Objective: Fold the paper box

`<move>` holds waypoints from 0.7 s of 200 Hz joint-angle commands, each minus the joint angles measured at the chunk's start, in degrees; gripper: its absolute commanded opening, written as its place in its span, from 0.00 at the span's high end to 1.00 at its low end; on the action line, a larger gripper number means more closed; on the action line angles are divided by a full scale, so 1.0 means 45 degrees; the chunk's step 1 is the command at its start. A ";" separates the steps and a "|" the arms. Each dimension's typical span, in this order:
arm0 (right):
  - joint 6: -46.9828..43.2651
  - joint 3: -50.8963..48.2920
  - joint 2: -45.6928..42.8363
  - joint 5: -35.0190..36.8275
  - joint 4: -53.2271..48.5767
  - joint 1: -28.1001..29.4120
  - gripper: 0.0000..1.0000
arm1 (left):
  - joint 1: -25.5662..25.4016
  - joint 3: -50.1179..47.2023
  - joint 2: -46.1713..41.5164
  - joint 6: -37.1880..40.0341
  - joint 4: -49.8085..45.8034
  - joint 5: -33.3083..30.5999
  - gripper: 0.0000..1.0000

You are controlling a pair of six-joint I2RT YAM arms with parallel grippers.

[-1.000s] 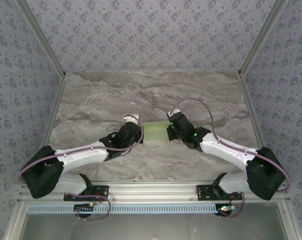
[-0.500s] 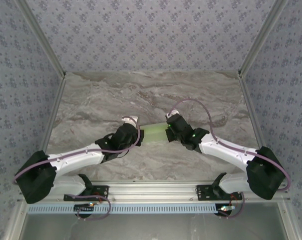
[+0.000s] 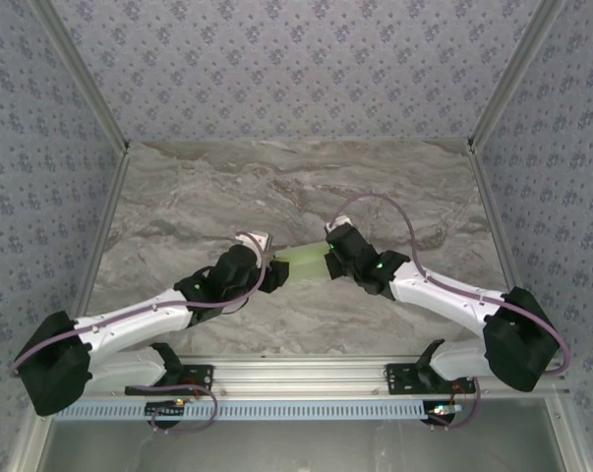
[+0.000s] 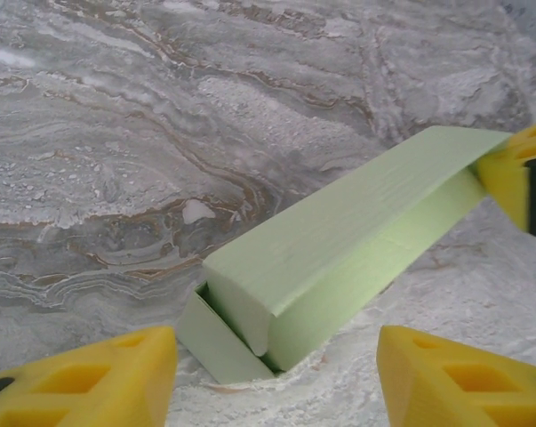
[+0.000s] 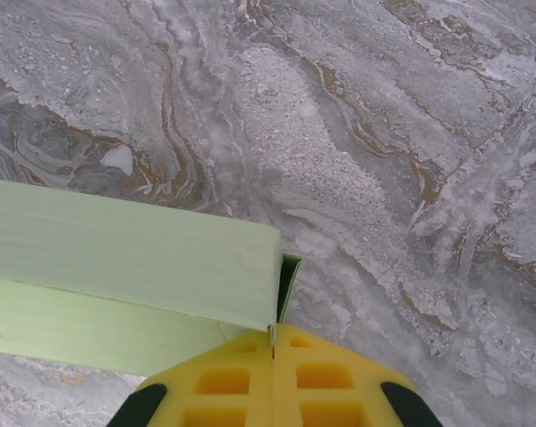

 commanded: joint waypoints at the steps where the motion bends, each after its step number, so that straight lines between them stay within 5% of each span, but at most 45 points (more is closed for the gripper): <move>1: 0.0167 0.0281 0.0164 0.0259 -0.0649 0.0090 0.99 | 0.0275 -0.0150 -0.0626 -0.0110 0.0335 0.0691 0.35; 77: 0.0147 0.0352 0.0260 0.0259 -0.0623 0.0109 0.99 | 0.2268 0.0319 0.0189 -0.2169 0.0771 0.2424 0.34; 140: 0.0108 0.0446 0.0298 0.0279 -0.0705 0.0114 0.99 | 0.2349 0.0495 0.1418 -0.2393 0.0618 0.3341 0.39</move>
